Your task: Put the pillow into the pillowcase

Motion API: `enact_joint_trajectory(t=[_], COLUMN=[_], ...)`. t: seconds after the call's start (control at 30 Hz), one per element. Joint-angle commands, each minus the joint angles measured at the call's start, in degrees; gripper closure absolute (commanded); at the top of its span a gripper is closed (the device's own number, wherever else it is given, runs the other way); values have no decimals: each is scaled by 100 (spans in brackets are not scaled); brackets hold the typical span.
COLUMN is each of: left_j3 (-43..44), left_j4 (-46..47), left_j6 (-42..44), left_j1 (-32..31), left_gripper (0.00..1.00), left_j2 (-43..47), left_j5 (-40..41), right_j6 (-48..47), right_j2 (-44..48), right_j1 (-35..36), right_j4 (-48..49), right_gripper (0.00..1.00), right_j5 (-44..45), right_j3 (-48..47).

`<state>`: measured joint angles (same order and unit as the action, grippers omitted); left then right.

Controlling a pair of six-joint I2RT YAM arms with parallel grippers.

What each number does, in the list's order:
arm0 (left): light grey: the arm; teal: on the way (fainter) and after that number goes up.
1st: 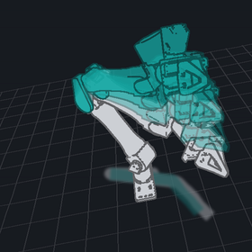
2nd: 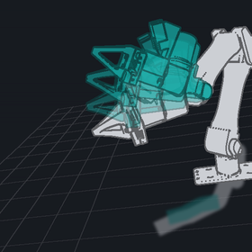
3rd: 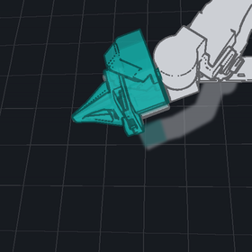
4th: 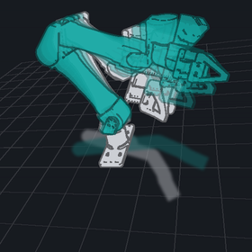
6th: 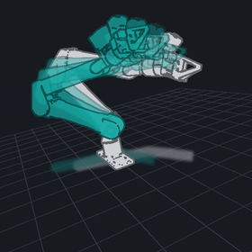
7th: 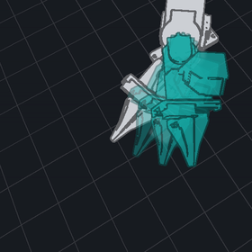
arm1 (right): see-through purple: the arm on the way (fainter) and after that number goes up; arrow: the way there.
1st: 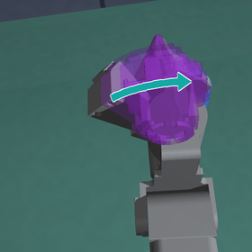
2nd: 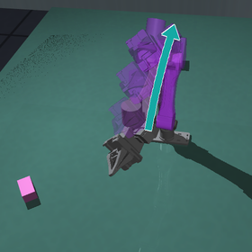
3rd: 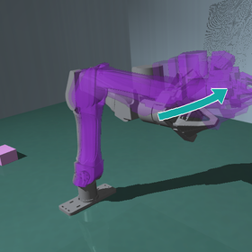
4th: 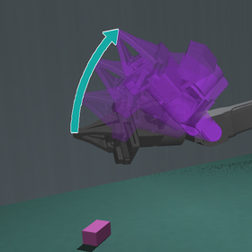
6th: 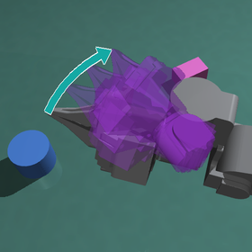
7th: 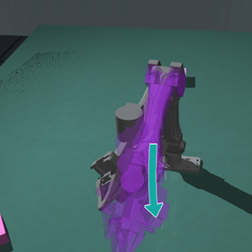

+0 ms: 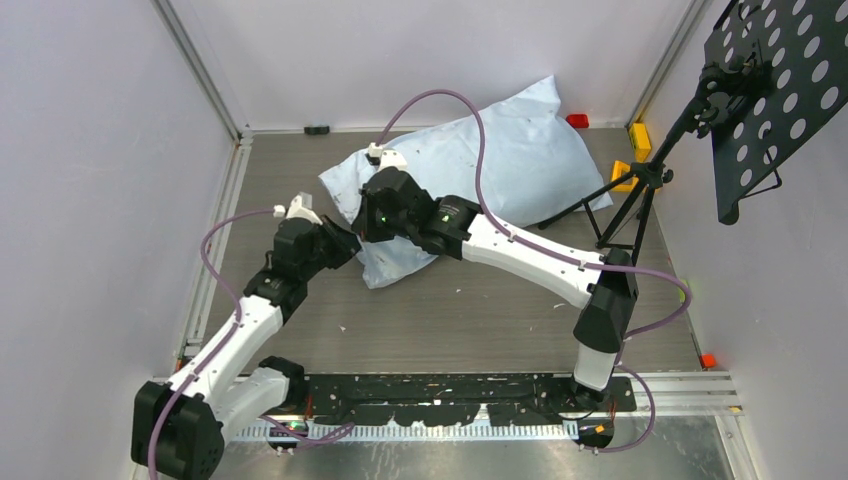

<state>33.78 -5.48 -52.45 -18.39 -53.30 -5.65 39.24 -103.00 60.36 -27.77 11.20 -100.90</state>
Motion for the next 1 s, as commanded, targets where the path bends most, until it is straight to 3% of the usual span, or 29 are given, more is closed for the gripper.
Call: enact_joint_trajectory(t=[0.0,0.23,0.33,0.47,0.97], left_j3=[-116,-201,116,258,-152], left_j4=[932,2772,2785,2671,1262], left_j6=[-149,-570,-462,-475,103], left_j1=[-33,-111,-281,-314,-314], left_gripper=[99,100,100,86,56], left_j2=[-408,-1934,-2590,-2970,-1007], left_j5=[-399,-658,-634,-708,-287], right_j6=[73,122,140,131,27], right_j2=[403,352,304,246,335], right_j1=[-3,5,3,-4,-27], right_j4=[289,331,333,263,212], right_gripper=[100,100,100,100,100], right_j5=[-19,-117,-109,-88,-11], right_j3=[27,-26,-48,-115,44])
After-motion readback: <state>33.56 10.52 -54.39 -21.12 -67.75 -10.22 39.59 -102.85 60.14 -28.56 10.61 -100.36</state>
